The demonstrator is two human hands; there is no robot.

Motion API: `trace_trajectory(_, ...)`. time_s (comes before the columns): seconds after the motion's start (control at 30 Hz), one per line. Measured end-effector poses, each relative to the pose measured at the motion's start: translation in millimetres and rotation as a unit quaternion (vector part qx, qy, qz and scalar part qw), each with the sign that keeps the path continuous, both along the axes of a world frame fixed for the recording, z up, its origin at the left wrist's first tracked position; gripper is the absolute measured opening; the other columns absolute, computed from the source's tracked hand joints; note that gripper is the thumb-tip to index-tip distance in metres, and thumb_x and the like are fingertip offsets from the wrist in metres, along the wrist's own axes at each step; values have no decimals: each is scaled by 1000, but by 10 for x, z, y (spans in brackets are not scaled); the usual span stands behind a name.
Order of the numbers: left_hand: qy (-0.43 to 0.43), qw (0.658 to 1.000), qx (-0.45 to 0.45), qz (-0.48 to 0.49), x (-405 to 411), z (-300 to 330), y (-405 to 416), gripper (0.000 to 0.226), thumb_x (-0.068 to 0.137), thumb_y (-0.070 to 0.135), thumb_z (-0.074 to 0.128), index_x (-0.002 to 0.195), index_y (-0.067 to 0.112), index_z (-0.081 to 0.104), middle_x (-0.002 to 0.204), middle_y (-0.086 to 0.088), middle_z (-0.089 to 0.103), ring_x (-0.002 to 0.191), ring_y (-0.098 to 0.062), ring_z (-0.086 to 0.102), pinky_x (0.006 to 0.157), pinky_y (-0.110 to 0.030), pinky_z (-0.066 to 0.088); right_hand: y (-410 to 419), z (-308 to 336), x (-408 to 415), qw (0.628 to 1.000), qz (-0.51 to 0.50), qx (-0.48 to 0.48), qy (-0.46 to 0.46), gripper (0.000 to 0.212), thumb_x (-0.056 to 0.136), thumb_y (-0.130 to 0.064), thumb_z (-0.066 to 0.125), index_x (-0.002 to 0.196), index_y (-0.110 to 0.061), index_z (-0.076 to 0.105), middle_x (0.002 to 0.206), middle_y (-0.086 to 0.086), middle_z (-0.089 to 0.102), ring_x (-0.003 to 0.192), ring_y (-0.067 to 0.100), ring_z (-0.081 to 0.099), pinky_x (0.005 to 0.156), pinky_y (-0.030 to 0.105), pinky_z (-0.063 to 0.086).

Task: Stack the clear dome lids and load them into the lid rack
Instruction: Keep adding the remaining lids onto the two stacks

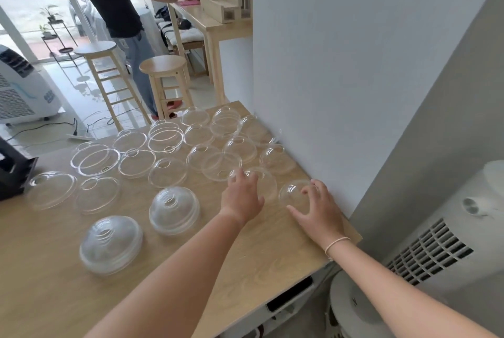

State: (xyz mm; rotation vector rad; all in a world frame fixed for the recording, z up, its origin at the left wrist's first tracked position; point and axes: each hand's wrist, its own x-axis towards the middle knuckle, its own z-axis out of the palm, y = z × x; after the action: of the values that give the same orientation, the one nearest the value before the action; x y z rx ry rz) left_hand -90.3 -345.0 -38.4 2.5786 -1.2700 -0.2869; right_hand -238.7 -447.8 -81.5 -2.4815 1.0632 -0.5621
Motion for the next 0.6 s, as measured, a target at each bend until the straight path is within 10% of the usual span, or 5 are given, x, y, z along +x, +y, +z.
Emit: trace_trajectory(0.6, -25, 983, -144, 115, 697, 590, 1448, 29, 77, 38, 66, 88, 14, 54, 144, -7, 38, 125, -32, 45, 95, -38, 38, 816, 439, 1018, 962, 186, 48, -195, 55, 69, -52, 56, 109, -15, 50, 125, 8, 51, 125, 20, 44, 99, 19, 31)
